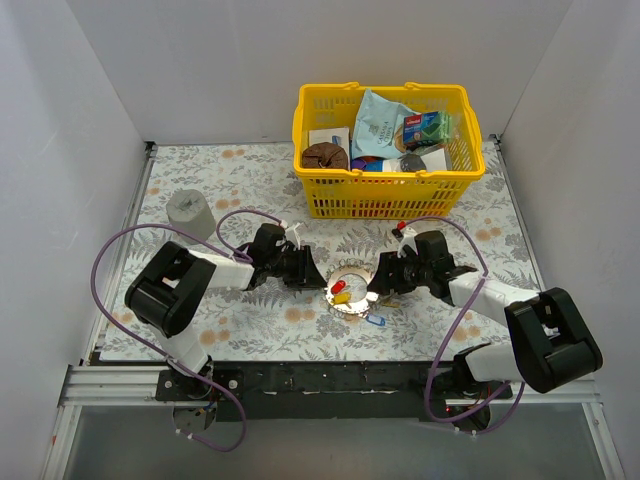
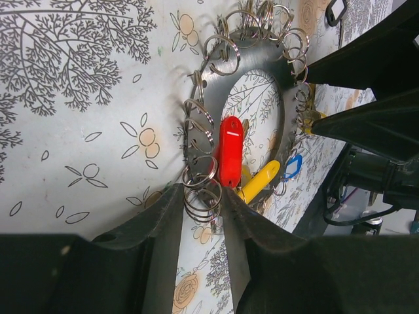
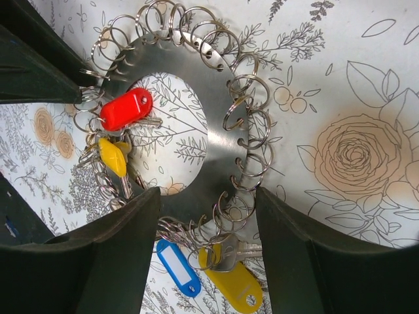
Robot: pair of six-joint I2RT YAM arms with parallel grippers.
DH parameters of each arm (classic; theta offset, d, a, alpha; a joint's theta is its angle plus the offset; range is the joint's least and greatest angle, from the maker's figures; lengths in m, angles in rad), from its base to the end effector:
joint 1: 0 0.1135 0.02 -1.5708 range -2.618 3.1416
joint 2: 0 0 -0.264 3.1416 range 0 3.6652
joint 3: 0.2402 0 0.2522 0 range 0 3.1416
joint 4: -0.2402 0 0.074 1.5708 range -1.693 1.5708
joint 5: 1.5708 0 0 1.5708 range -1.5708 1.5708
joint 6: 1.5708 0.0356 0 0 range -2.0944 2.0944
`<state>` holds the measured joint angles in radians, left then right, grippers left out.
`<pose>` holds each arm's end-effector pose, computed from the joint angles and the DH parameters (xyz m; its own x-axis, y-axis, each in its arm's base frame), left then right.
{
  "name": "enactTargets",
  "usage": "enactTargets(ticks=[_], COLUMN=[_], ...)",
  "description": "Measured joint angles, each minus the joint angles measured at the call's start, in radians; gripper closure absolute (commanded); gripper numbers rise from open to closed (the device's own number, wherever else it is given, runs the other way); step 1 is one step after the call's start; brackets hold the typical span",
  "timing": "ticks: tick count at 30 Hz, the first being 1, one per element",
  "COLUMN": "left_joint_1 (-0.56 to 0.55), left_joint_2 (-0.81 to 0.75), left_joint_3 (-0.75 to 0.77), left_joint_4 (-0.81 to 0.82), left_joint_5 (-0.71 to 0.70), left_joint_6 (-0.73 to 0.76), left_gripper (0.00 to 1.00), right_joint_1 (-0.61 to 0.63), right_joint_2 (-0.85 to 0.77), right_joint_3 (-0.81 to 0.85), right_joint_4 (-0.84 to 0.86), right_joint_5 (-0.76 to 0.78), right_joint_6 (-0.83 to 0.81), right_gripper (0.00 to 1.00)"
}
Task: Put the keys on the keyring
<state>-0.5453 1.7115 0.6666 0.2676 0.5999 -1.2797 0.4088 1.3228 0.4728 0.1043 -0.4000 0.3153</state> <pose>0.2508 -0.1757 0.1206 -0.9118 -0.3716 0.1747 -0.3528 0.4911 -0.7965 0.2151 0.1083 0.1525 -0.7868 -0.0296 -0.6165 -0.4046 0.7790 0.4790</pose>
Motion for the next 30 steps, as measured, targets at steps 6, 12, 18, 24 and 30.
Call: enactTargets(ticks=[6, 12, 18, 24, 30], left_joint_1=[0.000, 0.000, 0.000, 0.000, 0.000], left_joint_2=[0.000, 0.000, 0.000, -0.042, -0.137], left_joint_3=[0.000, 0.003, 0.021, 0.024, 0.010], left_joint_4=[0.000, 0.003, -0.011, -0.044, -0.060], left_joint_5=[0.000, 0.005, -0.009, -0.057, -0.097], left_joint_6=[0.000, 0.004, 0.016, 0.035, 0.048], left_gripper=[0.69, 0.64, 0.62, 0.58, 0.57], right_joint_1=[-0.001, -0.001, -0.001, -0.001, 0.006], right_joint_2=[-0.014, -0.028, -0.074, -0.156, -0.191], right_joint_3=[-0.027, -0.045, -0.071, -0.075, -0.075], right_joint_4=[0.026, 0.024, 0.002, -0.041, -0.058], right_joint_5=[-0.030, -0.062, -0.067, -0.038, -0.024], right_joint_6=[0.001, 0.001, 0.001, -0.007, -0.035], right_gripper=[0.33, 0.36, 0.34, 0.28, 0.28])
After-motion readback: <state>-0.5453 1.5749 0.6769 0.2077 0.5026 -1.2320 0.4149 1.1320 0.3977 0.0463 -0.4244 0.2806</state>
